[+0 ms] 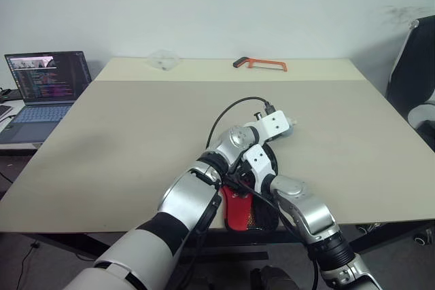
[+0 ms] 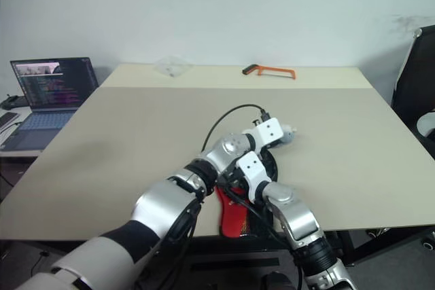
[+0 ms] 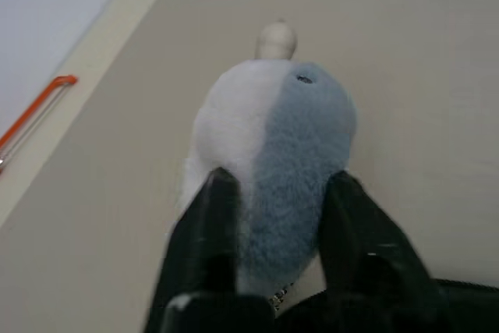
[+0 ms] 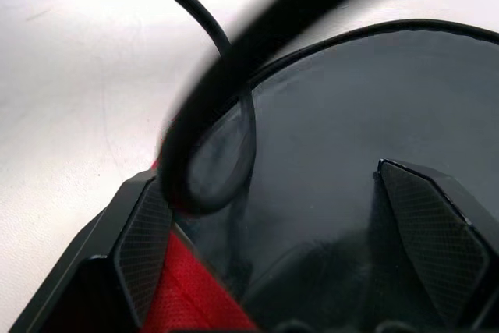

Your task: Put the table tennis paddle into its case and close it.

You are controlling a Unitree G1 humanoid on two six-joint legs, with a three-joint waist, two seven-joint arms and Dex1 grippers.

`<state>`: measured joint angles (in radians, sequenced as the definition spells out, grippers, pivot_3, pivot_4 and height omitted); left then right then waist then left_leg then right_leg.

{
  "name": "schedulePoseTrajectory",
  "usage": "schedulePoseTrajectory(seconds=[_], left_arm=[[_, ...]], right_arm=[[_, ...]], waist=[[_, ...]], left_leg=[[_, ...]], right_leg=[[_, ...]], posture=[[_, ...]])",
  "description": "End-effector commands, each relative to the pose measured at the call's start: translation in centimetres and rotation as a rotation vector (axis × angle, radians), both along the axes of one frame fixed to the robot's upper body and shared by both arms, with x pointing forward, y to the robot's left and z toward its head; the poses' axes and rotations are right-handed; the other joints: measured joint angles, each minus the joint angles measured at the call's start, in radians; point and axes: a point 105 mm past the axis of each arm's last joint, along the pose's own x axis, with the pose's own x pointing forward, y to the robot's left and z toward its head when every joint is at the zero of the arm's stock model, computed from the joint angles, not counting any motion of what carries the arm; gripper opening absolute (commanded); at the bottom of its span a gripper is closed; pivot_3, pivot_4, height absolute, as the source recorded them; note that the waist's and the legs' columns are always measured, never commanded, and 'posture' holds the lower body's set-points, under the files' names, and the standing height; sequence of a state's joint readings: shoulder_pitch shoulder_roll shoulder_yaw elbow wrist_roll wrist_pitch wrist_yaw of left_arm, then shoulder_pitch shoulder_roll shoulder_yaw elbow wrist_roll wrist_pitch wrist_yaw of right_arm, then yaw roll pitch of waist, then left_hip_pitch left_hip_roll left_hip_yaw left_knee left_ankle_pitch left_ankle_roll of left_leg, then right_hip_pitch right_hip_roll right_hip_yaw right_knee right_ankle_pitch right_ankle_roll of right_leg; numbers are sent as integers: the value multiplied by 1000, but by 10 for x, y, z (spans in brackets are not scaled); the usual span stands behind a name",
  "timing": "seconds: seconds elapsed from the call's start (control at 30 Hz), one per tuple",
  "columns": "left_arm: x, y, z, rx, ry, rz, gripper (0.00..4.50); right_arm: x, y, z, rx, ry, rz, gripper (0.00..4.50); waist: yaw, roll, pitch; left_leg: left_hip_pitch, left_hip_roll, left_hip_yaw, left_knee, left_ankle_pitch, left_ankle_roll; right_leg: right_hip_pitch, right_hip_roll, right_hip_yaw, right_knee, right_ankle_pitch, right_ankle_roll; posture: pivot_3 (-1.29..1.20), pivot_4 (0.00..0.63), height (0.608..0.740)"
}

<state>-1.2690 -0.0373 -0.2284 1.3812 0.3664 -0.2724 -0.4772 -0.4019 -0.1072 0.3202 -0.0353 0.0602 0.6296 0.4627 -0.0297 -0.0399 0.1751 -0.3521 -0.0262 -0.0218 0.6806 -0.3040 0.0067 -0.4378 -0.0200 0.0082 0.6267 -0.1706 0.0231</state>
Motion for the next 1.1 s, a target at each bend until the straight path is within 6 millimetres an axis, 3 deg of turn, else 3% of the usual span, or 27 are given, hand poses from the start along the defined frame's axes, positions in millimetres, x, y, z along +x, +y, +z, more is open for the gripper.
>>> schedulePoseTrajectory(seconds=[0.03, 0.2, 0.43, 0.57, 0.67, 0.77, 0.93, 1.1], left_arm=[[3, 1, 25, 17, -62, -47, 2784], [1, 12, 36, -37, 25, -117, 4479], [-6, 26, 65, -192, 175, -234, 4479], [-3, 53, 101, -300, 177, -248, 4479], [-2, 77, 114, -328, 171, -241, 4479], [0, 110, 126, -469, 211, -215, 4479], [-7, 159, 114, -553, 301, -185, 4479], [-31, 163, 99, -543, 423, -274, 4479]], right_arm=[[-12, -2, -38, -45, 162, 12, 4500], [-12, -1, -39, -36, 178, 21, 4500], [-13, -4, -40, -38, 186, 28, 4500], [-11, -8, -33, -53, 131, 47, 4500], [-8, -16, -24, -79, 72, 51, 4500], [0, -24, -2, -82, 5, 34, 4500], [0, -28, 45, -16, -70, 68, 4500], [-5, -40, 98, 57, -145, 111, 4500]], waist=[[-1, 0, 0], [-2, 0, 0], [-3, 0, 0], [-6, 0, 0], [-5, 0, 0], [-4, 0, 0], [-5, 1, 0], [-1, 1, 1]], left_leg=[[0, 0, 0, 0, 0, 0], [1, 1, 1, 0, 0, 0], [2, 1, 2, 0, 0, 0], [2, 2, 2, 0, 0, 0], [2, 2, 2, 0, 0, 0], [2, 2, 2, 0, 0, 0], [0, 2, 2, 0, 0, 0], [-12, 2, 0, 1, 0, 0]], right_leg=[[0, 0, 0, 0, 0, 0], [0, 1, 1, 0, 0, 0], [1, 1, 2, 0, 0, 0], [1, 2, 3, 0, 0, -1], [0, 2, 3, 0, -1, -1], [0, 2, 3, 0, -1, -1], [-2, 2, 3, 1, -1, -1], [-12, 1, 1, 1, 3, -7]], posture=[[0, 150, 740], [0, 150, 740], [0, 150, 740], [0, 150, 740], [0, 150, 740], [0, 150, 740], [0, 150, 740], [0, 150, 740]])
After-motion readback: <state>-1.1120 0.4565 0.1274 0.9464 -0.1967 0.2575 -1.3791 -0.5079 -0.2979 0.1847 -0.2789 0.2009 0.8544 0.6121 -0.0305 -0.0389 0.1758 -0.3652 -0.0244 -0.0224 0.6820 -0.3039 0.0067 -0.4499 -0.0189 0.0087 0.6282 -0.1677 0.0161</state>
